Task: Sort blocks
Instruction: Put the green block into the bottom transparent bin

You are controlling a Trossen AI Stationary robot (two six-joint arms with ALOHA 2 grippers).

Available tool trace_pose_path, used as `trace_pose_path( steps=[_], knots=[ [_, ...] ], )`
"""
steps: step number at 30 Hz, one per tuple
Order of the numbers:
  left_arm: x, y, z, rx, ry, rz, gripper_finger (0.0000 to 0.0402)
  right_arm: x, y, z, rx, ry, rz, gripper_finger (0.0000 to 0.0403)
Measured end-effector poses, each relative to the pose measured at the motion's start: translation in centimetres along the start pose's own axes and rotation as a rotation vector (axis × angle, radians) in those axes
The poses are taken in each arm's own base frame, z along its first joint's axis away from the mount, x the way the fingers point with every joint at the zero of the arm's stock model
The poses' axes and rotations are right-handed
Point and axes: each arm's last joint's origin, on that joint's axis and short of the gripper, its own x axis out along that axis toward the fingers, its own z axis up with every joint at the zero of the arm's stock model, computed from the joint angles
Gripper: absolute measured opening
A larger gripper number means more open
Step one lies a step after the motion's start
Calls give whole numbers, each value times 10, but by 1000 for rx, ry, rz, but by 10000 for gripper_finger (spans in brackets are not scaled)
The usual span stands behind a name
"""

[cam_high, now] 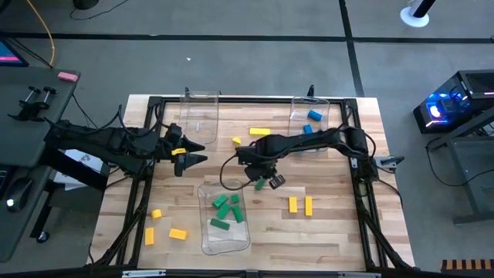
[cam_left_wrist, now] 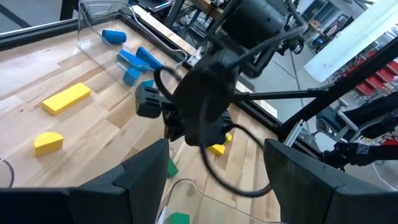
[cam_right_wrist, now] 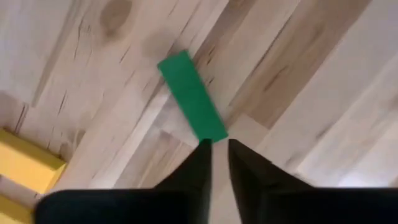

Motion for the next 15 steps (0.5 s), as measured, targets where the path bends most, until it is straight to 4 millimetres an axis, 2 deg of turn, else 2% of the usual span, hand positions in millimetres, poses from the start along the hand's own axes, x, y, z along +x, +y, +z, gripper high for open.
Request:
trace_pose_path(
  steps=[3, 9, 15],
  knots=[
    [0, 0, 0, 0, 0, 0, 247, 10, 0, 1, -5, 16, 18, 112],
    [0, 0, 0, 1, 0, 2, 247, 29, 9, 4, -126, 15, 12, 213],
    [0, 0, 0, 3, 3, 4, 247, 48, 18, -7, -154, 51, 49, 232]
  ],
)
